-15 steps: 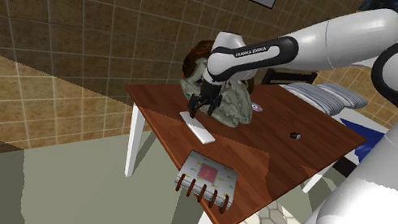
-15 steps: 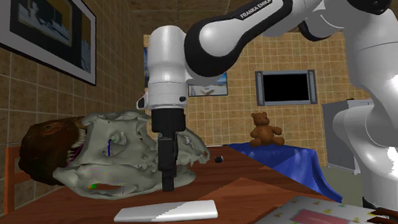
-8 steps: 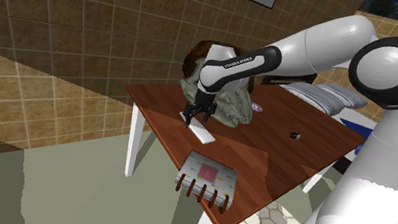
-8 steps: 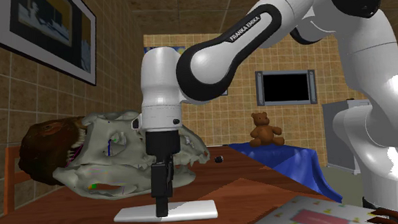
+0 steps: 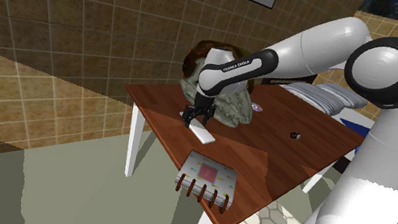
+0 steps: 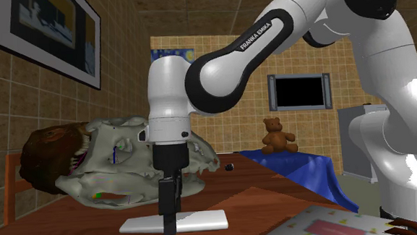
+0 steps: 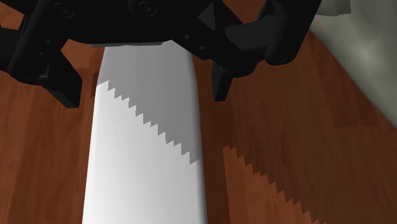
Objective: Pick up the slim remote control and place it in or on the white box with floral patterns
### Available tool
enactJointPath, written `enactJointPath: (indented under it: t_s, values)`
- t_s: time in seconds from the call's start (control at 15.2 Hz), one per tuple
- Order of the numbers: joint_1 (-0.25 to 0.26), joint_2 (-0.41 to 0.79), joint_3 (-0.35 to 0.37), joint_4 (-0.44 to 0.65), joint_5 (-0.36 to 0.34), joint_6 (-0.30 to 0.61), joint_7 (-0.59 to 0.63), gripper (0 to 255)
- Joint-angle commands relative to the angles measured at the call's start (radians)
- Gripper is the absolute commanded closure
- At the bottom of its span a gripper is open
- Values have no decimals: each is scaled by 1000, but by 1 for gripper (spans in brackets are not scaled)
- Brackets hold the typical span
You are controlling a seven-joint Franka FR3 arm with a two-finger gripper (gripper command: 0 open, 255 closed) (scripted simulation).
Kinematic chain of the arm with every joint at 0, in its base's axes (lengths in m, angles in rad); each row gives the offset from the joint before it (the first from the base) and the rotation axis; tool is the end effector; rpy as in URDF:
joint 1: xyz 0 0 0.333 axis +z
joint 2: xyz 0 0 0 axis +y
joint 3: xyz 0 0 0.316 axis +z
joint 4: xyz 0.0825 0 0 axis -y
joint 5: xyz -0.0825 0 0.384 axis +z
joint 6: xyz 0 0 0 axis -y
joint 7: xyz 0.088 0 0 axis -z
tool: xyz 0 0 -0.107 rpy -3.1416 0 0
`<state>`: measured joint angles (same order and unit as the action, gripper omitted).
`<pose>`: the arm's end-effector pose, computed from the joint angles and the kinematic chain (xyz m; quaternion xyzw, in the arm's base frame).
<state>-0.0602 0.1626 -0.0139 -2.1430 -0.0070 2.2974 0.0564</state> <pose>0.5584 -0.0415 0.3275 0.9980 -0.0628 -0.0041 0.0037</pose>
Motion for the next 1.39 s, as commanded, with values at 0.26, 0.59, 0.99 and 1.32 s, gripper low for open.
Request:
enactJointPath:
  t_s: [0.26, 0.59, 0.99, 1.32]
  values:
    - [0, 0, 0, 0, 0, 0, 0, 255]
    - [0, 0, 0, 0, 0, 0, 0, 255]
    - [0, -38, 0, 24, 0, -62, 0, 255]
    - [0, -72, 0, 53, -1, -125, 0, 255]
